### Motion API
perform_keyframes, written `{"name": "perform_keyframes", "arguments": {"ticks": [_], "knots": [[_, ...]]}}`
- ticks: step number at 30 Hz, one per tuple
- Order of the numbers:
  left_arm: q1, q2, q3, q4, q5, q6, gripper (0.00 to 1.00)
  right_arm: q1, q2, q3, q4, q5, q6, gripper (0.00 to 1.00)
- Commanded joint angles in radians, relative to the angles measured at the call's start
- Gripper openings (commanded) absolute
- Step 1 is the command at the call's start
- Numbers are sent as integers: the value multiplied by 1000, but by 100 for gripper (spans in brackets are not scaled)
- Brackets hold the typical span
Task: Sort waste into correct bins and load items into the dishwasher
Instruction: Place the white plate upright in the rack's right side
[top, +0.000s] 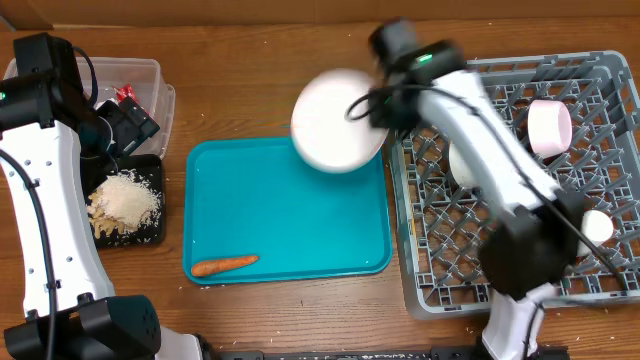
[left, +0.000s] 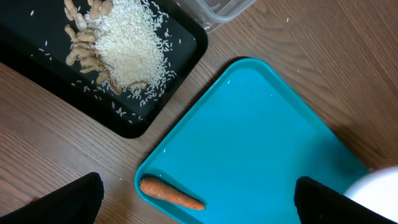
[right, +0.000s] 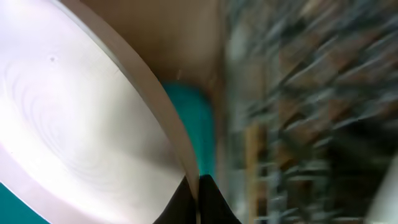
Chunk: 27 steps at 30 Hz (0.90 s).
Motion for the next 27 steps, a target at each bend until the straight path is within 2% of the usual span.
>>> {"name": "perform_keyframes", "arguments": {"ticks": [1,7,17,24,27], "knots": [[0,0,10,2,-14,4,100,-19,-163,67,6,304,-37,4],[0,0,10,17,-23,4,100,-75,-217,67,-22,657,-37,4],[0,0,10,89,-42,4,100,-240,-217,64,-17,827,-32,4],[0,0,10,140,-47,4,100,-371,-216,58,29,1128,5,4],[0,0,10,140,-47,4,100,-431,-213,51,47,1192,4,4]]}}
